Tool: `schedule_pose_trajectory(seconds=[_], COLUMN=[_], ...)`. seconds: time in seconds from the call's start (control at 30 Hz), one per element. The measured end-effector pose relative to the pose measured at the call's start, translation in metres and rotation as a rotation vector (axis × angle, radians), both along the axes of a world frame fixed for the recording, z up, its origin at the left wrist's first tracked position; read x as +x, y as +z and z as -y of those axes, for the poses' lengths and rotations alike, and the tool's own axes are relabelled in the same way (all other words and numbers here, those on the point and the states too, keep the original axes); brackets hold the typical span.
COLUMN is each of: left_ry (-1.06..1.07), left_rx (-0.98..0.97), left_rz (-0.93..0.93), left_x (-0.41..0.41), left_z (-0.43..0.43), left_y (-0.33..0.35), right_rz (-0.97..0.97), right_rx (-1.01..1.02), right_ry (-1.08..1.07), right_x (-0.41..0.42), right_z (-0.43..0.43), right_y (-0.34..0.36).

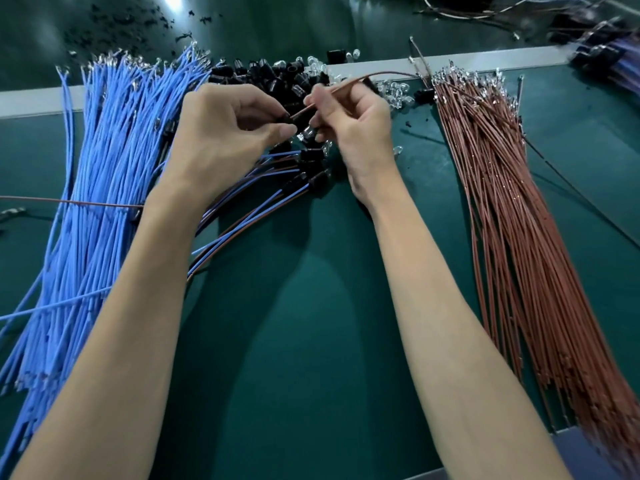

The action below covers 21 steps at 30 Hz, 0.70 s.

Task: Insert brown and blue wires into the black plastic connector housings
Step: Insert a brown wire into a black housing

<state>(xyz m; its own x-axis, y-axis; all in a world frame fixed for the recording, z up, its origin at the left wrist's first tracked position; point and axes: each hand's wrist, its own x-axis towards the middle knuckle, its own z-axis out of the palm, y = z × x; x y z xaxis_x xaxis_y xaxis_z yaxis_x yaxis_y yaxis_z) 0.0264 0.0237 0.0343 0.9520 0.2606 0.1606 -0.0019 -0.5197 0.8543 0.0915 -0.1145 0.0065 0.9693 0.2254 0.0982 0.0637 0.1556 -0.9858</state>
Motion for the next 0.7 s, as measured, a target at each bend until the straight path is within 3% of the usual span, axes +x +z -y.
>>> schedule_pose_trajectory(seconds=[0.1, 0.27, 0.43, 0.6, 0.7], left_ry=[-0.016, 0.028, 0.006, 0.04, 0.049], left_rx=[0.027, 0.015, 0.046, 0.05, 0.071], left_rz=[0.007, 0.018, 0.018, 0.014, 0.033], left_x=[0.0005, 0.001, 0.0006, 0.0005, 0.0006], left_z=[0.0032, -0.0017, 0.0051, 0.0022, 0.0018], left_y=[0.0007, 0.0046, 0.0044, 0.0042, 0.0068], right_rz=[0.017, -0.225, -0.08, -0.168, -0.172], right_rx=[-0.056, 0.305, 0.0, 0.219, 0.175], right_ry=[0.055, -0.015, 0.025, 0.032, -0.006], right_x=[-0.0033, 0.0048, -0.0008, 0.0012, 0.0027], right_z=[-0.0026, 0.0063, 0.0015, 0.0053, 0.004], right_y=[0.0, 0.008, 0.003, 0.0073, 0.006])
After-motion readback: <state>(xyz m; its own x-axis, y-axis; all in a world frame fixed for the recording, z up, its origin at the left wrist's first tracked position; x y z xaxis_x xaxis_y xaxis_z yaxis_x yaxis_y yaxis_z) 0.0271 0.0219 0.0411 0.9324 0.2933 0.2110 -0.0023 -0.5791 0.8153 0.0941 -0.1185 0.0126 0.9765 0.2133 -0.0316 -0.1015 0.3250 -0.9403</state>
